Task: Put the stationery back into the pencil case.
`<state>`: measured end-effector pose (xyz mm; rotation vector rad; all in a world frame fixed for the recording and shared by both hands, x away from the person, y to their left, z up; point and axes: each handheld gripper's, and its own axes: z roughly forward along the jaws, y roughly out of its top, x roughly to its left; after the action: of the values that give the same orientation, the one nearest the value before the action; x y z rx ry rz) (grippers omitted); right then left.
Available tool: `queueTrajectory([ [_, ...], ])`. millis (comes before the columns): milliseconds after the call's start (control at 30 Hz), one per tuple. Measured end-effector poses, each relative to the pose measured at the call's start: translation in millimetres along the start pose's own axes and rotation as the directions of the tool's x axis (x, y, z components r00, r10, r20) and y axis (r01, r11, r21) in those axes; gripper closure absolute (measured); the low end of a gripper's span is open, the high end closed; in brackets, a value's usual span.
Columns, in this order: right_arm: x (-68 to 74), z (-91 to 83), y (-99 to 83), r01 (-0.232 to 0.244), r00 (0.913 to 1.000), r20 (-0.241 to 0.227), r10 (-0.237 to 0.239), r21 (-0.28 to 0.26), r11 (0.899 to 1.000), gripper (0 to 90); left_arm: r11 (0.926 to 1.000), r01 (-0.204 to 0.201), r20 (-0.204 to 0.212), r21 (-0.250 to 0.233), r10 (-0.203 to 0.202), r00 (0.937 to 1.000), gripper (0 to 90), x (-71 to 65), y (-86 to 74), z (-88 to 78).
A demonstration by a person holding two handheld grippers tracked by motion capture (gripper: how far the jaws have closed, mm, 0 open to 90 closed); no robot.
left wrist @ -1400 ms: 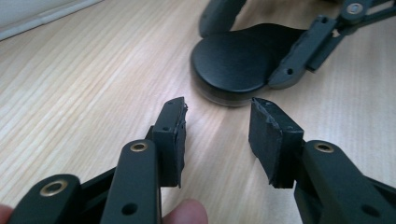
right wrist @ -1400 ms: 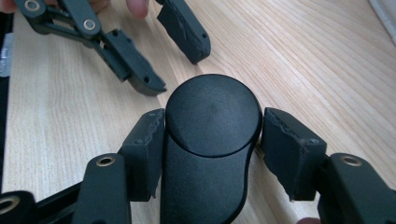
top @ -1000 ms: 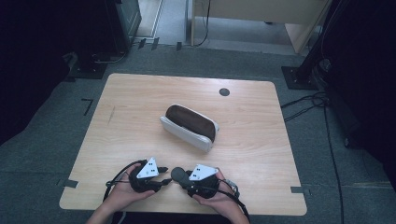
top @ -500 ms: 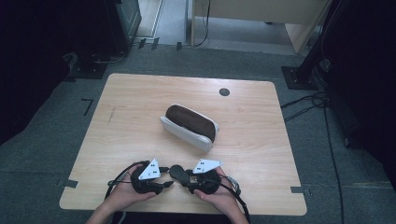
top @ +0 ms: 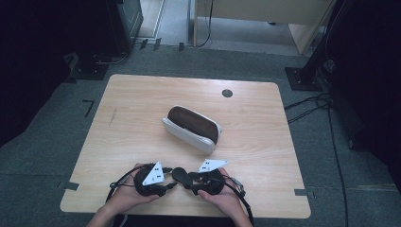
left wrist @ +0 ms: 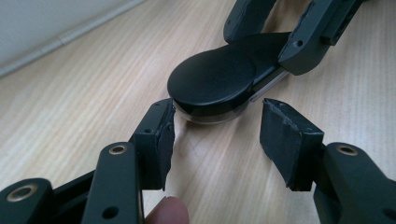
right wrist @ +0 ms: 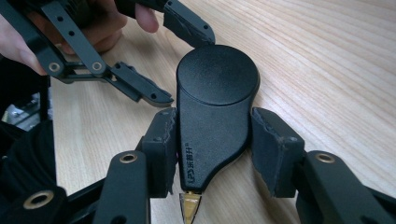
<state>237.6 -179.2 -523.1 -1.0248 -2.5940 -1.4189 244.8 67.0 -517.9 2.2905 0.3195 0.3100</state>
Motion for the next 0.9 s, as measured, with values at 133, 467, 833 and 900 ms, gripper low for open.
queueTrajectory([
  [133,-0.9,0.0,-0.1,-0.016,0.9998,-0.015,0.016,-0.001,1.0,52.6,1.0,-0.005,-0.003,-0.001,0.005,1.0,45.8,-0.2,0.2,0.3],
  [467,-5.0,-2.7,0.2,-0.075,0.9958,-0.053,0.075,-0.006,0.997,52.7,0.9999,-0.014,-0.003,-0.006,0.014,0.9999,45.7,-1.0,0.7,1.0],
  [833,-5.6,-4.1,1.2,-0.117,0.9873,-0.11,0.115,-0.013,0.993,52.6,0.9988,-0.048,0.001,-0.012,0.048,0.9988,45.3,-4.8,2.6,2.6],
  [900,-6.5,-4.9,1.4,-0.125,0.9846,-0.124,0.123,-0.015,0.992,52.6,0.9982,-0.058,0.0,-0.013,0.058,0.9983,46.1,-5.5,2.5,2.5],
])
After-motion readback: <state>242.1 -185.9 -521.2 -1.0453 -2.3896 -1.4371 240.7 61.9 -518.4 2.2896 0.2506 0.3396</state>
